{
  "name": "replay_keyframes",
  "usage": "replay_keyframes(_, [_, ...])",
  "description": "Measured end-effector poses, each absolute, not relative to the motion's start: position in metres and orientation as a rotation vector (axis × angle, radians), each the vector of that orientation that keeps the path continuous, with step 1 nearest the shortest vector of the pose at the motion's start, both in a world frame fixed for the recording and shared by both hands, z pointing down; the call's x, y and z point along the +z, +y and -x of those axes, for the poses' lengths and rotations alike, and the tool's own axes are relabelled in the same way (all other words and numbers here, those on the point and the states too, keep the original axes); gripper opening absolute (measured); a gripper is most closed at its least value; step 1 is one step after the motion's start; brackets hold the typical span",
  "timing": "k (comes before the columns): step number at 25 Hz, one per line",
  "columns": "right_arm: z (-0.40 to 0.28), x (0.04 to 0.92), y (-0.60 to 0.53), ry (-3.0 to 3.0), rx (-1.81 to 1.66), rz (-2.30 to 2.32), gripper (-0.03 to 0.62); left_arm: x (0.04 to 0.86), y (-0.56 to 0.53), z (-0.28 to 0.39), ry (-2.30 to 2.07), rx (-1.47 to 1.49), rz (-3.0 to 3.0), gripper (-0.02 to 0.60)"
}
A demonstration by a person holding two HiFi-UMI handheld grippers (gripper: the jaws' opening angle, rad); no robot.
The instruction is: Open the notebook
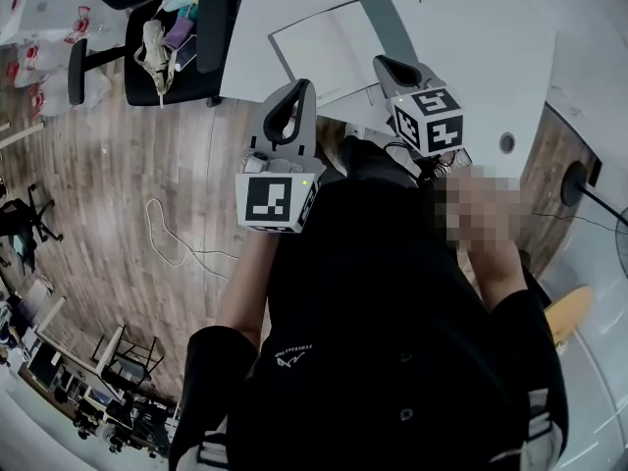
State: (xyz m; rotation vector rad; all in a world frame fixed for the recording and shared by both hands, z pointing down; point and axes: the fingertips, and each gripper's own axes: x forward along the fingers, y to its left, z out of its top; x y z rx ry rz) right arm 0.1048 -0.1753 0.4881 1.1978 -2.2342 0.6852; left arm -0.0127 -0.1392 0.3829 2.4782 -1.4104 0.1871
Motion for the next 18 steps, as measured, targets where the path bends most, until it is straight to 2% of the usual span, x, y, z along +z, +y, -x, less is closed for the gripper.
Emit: replay_keyframes(18, [-0.088, 0.417, -0.149, -2.367, 0.653, -1.334, 0.006, 0.377, -0.149, 0.042, -1.353, 0.198, -2.523, 0.006])
